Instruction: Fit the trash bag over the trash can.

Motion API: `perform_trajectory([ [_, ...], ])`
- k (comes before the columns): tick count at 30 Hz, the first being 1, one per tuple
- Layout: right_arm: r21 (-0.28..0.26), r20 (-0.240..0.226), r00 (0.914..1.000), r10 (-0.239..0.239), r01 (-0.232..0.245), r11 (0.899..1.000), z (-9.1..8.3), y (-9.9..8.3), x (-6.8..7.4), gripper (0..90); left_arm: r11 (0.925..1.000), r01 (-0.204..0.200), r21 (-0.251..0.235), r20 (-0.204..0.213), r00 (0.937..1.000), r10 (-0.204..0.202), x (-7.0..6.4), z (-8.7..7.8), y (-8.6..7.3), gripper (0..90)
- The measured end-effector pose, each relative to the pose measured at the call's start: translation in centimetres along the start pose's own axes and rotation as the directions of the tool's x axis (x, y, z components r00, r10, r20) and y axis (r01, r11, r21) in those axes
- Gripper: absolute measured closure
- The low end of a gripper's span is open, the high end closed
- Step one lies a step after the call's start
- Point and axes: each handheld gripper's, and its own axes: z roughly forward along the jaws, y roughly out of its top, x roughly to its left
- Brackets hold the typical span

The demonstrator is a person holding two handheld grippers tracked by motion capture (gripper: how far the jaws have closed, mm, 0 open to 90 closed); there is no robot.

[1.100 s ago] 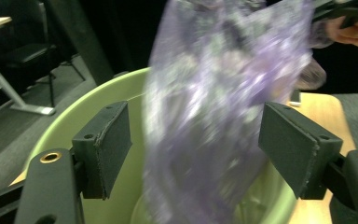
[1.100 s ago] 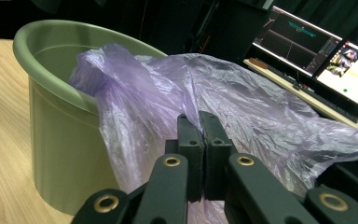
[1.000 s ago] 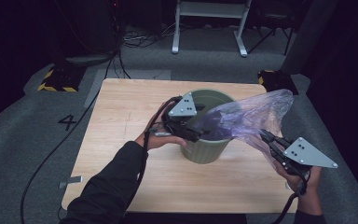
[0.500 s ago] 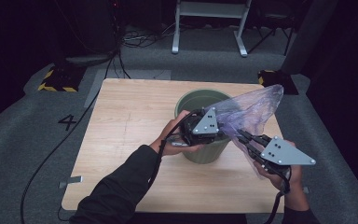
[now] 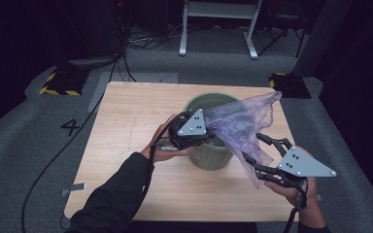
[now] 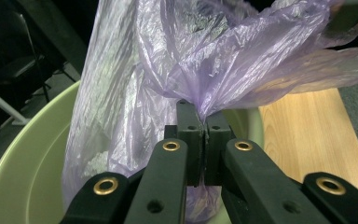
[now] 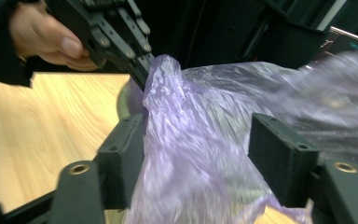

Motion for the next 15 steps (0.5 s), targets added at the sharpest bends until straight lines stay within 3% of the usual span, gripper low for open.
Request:
perform_trajectory([
  [4, -0.005, 0.024, 0.9996, 0.017, -0.017, 1.0, -0.8, 0.0, -0.6, 34.0, 0.9998, 0.018, -0.006, 0.0, 0.9998, -0.018, 0.4, -0.7, -0.9, 88.5],
  [9, 0.004, 0.092, 0.9946, 0.049, -0.05, 0.999, -1.1, -0.3, -1.9, 34.0, 0.9993, 0.031, -0.022, 0.003, 0.9995, -0.031, 0.7, -1.4, -1.8, 88.4],
  [15, -0.006, 0.097, 0.9877, 0.123, -0.123, 0.992, -1.4, -0.9, -3.8, 30.8, 0.9991, 0.03, -0.029, -0.002, 0.9995, -0.03, 1.0, -2.2, -2.5, 88.4],
])
